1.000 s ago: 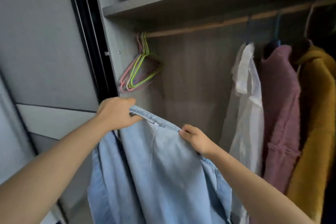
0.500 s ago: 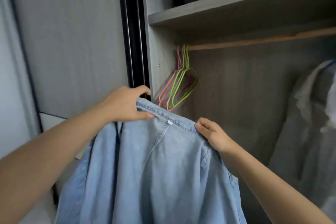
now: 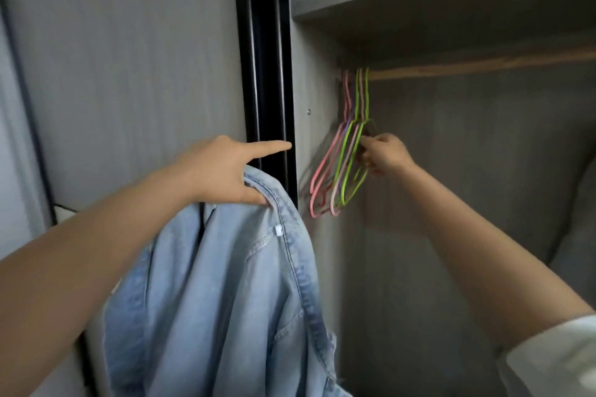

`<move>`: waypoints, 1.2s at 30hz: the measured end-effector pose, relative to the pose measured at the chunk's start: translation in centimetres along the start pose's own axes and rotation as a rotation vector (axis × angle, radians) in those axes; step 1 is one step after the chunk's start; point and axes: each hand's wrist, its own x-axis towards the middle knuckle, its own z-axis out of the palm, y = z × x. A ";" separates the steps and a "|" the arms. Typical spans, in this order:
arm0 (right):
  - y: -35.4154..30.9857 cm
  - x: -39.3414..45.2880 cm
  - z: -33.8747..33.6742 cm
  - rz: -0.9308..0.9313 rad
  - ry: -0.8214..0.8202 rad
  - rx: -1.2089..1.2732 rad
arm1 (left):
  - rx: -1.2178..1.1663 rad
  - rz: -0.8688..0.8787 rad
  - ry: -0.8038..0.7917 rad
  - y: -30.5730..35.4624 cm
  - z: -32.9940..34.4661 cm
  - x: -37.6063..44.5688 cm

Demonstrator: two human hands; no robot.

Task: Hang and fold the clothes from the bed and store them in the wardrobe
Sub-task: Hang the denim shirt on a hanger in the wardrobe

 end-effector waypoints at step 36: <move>14.5 -17.7 -8.7 0.073 0.246 -0.344 | 0.110 -0.074 0.168 5.0 3.4 -3.4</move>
